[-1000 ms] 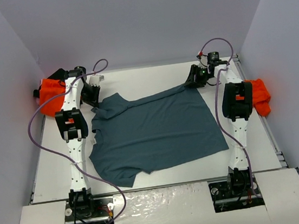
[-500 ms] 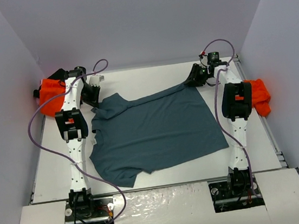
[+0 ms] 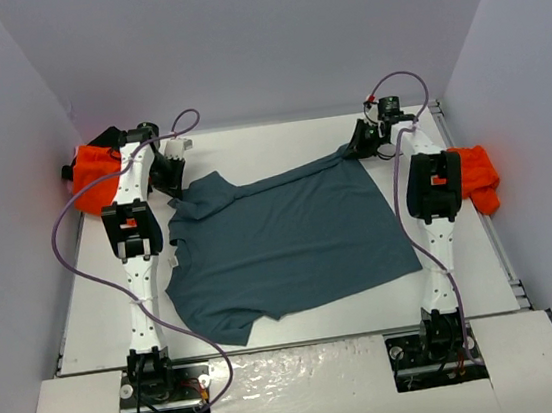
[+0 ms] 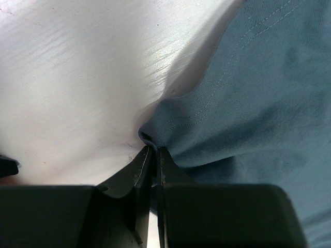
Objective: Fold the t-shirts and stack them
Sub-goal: Flatten out the tshirt
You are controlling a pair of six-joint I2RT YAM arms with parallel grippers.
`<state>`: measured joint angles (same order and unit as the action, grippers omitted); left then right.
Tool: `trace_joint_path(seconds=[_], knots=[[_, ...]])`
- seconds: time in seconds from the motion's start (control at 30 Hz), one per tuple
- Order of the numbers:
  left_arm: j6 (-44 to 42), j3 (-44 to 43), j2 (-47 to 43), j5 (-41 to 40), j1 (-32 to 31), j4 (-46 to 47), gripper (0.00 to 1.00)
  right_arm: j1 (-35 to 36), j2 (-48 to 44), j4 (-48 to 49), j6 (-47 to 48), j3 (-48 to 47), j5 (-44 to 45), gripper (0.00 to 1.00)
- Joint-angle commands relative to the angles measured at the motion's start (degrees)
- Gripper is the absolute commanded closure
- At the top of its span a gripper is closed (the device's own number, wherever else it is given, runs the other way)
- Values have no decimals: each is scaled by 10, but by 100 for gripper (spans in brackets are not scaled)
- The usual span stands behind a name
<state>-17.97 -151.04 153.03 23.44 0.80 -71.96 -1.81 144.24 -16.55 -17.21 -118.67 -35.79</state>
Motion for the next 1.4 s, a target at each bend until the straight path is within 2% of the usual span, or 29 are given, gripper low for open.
trace_joint_path(seconds=[0.0,0.23,0.3,0.43,0.93,1.07,1.1,1.13,1.2,1.27,1.37], knots=[[-7,-14,-44,-14,-2,-21,100,15,-12,-11,48,-2,72,100],[1,-19,-83,-32,-2,0,100,47,-90,-17,159,-33,188,100],[1,-23,-91,-35,-2,4,100,52,-105,-27,176,-54,227,96],[1,-25,-102,-33,0,2,100,51,-118,-35,203,-78,259,100],[-2,-35,-123,-43,3,5,100,44,-89,-53,184,-141,238,100],[1,-34,-126,-46,3,10,100,44,-44,-68,179,-166,204,84],[2,-34,-123,-46,2,10,100,45,-37,-68,186,-165,194,65],[2,-34,-121,-47,2,10,100,46,-32,-67,196,-164,188,51],[1,-34,-119,-49,2,10,100,47,-26,-65,224,-165,194,45],[1,-38,-114,-50,2,10,100,51,-26,-63,250,-169,208,34],[2,-49,-106,-51,2,8,100,51,-27,-63,296,-174,208,32]])
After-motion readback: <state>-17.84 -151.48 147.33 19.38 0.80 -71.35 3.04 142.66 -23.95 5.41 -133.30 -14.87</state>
